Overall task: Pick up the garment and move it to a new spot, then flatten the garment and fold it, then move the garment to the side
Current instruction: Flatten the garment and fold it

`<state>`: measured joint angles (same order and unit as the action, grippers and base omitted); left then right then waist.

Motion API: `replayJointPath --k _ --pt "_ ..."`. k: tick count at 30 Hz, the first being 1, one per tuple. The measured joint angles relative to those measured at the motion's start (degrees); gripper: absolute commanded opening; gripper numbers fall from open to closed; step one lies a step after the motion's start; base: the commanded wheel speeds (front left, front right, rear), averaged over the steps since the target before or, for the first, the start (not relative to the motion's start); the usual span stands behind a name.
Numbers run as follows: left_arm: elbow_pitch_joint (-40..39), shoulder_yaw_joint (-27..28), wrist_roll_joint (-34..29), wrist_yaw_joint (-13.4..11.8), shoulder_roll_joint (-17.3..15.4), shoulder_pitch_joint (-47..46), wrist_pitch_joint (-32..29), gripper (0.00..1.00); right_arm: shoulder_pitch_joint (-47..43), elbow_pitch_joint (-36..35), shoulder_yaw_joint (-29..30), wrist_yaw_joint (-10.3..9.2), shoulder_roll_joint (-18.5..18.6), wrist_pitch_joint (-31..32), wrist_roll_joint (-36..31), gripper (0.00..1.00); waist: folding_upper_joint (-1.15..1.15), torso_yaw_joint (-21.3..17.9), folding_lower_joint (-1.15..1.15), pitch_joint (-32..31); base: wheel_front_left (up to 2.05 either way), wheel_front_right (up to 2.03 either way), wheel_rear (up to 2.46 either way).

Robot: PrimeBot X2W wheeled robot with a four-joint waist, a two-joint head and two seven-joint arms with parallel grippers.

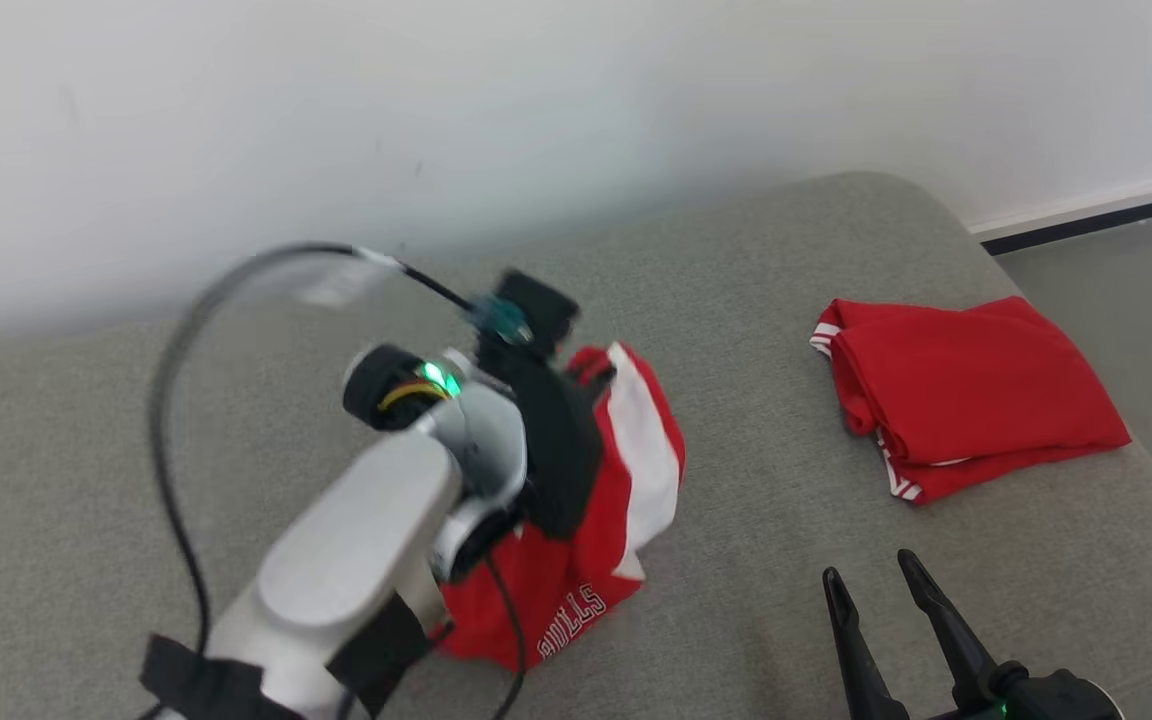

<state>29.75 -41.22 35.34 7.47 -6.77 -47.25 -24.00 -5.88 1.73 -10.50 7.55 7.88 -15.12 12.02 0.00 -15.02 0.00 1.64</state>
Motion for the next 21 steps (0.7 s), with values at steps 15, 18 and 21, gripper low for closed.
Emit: replayJointPath --k 15,18,21 --pt "-3.27 11.34 17.11 -2.15 3.69 -8.63 20.65 0.00 -1.91 -0.08 2.11 0.00 -1.94 0.00 0.34 1.00 0.00 -0.76 0.00 -1.64 0.00 0.00 0.00" --pt "-3.24 12.13 18.12 -1.91 3.19 0.60 25.73 0.00 -1.80 -0.52 2.79 0.00 -2.01 0.00 0.32 1.00 0.00 0.21 0.00 -1.40 0.00 0.00 0.00" --pt "-2.24 13.25 19.20 -2.53 2.40 11.89 30.65 0.00 -1.81 -0.78 3.12 0.00 -2.11 0.00 0.31 1.00 0.00 1.28 0.00 -0.94 0.00 0.00 0.00"
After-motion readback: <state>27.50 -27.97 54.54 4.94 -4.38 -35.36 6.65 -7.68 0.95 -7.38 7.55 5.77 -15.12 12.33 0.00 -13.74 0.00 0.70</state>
